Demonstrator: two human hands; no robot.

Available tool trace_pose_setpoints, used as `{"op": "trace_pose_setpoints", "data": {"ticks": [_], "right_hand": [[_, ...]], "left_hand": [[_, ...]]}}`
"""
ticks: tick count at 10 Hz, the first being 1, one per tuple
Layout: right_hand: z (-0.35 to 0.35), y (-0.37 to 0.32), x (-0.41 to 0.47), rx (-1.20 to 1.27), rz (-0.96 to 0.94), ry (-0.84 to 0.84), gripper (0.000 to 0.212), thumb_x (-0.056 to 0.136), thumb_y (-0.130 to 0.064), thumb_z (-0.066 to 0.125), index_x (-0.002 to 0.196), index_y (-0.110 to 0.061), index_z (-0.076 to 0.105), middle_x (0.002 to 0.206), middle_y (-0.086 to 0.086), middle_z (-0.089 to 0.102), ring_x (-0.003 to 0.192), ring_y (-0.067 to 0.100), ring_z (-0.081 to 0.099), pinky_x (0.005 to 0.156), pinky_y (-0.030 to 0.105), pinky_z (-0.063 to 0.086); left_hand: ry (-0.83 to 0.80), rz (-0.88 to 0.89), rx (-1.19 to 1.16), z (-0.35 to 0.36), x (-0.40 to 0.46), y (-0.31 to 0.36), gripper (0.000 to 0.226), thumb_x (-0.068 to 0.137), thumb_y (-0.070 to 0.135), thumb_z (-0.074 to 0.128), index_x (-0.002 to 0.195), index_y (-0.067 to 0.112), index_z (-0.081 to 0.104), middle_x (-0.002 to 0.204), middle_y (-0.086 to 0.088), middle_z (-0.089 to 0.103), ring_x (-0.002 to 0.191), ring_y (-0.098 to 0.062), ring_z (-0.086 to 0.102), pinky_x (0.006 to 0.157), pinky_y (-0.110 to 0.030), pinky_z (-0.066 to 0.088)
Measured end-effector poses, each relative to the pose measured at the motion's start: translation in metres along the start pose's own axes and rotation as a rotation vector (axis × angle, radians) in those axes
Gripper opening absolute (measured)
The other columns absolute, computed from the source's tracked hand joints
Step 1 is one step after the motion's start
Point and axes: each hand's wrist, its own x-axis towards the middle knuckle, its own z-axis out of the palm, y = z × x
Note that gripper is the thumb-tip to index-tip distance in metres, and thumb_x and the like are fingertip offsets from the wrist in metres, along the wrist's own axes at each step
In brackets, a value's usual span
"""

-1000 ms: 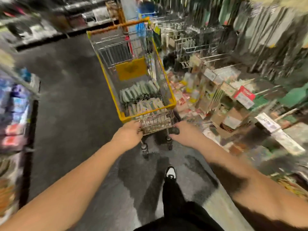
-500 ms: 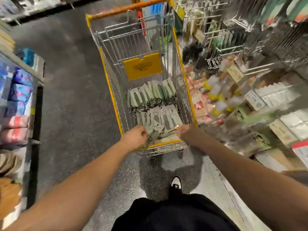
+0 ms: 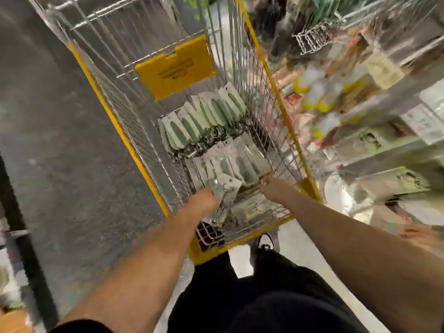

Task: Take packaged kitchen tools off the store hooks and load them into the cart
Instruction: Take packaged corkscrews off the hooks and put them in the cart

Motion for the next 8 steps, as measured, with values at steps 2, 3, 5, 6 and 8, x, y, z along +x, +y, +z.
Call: {"op": "trace_pose_setpoints", "data": {"ticks": [2,3,5,6,8], "right_hand": [[0.046,-0.013,0.034,0.328,0.327,-0.074,0.017,0.101,-0.015,0.049,0.100,-0.001,0.059,0.096,0.010,0.061,0.079,0.022,0.059,0.065,0.028,0.048],[0.064,-0.019,0.050,0.604,0.489,-0.016,0.023,0.099,-0.020,0.052,0.111,-0.002,0.059,0.108,0.009,0.057,0.101,0.025,0.060,0.083,0.033,0.053],[0.108,-0.013,0.091,0.900,0.650,0.060,0.050,0.099,-0.032,0.049,0.139,-0.002,0.051,0.144,0.018,0.051,0.134,0.035,0.047,0.112,0.046,0.039],[0.116,-0.012,0.098,1.045,0.731,0.156,0.048,0.097,-0.035,0.054,0.133,-0.004,0.057,0.137,0.016,0.057,0.126,0.034,0.055,0.105,0.045,0.046],[0.123,-0.014,0.109,0.876,0.759,0.169,0.054,0.093,-0.009,0.060,0.144,-0.010,0.042,0.136,0.021,0.050,0.125,0.038,0.052,0.100,0.042,0.047]], "left_hand": [[-0.162,-0.006,0.024,-0.004,0.055,0.008,0.029,0.101,0.021,0.053,0.127,0.009,0.048,0.107,-0.012,0.060,0.090,-0.025,0.058,0.088,-0.036,0.048],[-0.211,-0.005,0.064,-0.003,0.082,0.010,0.041,0.098,0.028,0.061,0.130,0.004,0.053,0.122,-0.013,0.062,0.109,-0.028,0.061,0.092,-0.035,0.050],[-0.256,-0.109,0.041,0.011,0.112,0.009,0.045,0.093,0.032,0.069,0.127,0.004,0.059,0.102,-0.006,0.065,0.092,-0.023,0.062,0.071,-0.027,0.043],[-0.227,-0.092,0.064,0.021,0.122,0.005,0.044,0.092,0.034,0.068,0.124,0.004,0.061,0.103,-0.007,0.064,0.089,-0.023,0.061,0.070,-0.026,0.042],[-0.127,-0.057,0.044,0.033,0.125,0.002,0.030,0.095,0.037,0.064,0.110,0.011,0.059,0.082,0.002,0.052,0.070,-0.016,0.050,0.059,-0.024,0.035]]}}
